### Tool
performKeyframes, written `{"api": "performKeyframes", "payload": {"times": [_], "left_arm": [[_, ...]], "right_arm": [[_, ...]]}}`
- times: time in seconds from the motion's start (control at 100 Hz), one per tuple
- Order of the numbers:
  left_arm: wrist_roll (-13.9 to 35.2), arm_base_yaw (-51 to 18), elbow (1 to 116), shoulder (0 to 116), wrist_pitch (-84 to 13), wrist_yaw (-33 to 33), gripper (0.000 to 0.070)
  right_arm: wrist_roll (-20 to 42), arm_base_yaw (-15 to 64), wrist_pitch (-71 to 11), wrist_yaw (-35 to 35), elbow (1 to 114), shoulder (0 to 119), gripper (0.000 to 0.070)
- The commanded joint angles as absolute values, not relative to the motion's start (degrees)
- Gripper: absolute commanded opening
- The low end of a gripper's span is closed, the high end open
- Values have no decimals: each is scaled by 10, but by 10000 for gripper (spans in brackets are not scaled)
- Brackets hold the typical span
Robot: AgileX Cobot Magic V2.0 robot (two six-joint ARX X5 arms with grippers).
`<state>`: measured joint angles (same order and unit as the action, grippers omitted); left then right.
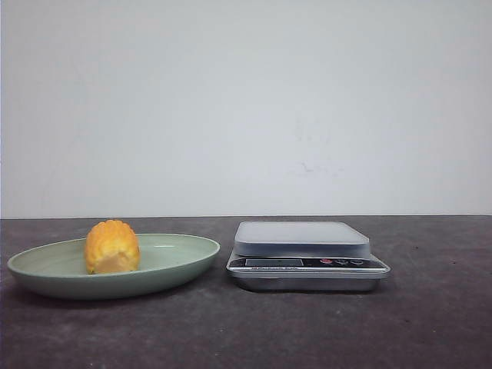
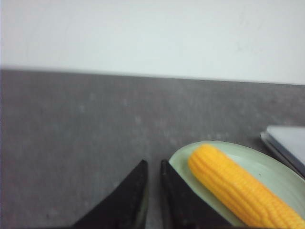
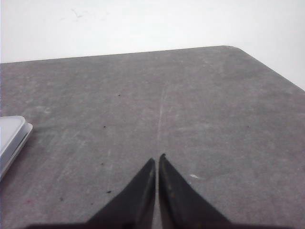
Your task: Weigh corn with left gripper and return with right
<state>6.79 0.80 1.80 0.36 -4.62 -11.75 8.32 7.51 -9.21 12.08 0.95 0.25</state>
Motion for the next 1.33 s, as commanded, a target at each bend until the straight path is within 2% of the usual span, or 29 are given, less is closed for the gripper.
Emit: {"api": "performKeyframes", "payload": {"times": [0.0, 0.29, 0.37, 0.48, 1.32], "left_arm": [[84, 9, 8, 2, -53, -114, 1], [76, 9, 8, 2, -106, -60, 0], [63, 9, 8, 2, -106, -60, 0], [85, 9, 8, 2, -103, -60, 0], [84, 9, 8, 2, -104, -60, 0]], "right_arm": [[83, 77, -91, 120, 8, 2, 5], [83, 77, -91, 120, 8, 2, 5], [83, 77, -91, 120, 8, 2, 5], [83, 77, -91, 120, 8, 2, 5], [83, 77, -91, 120, 8, 2, 5]]}}
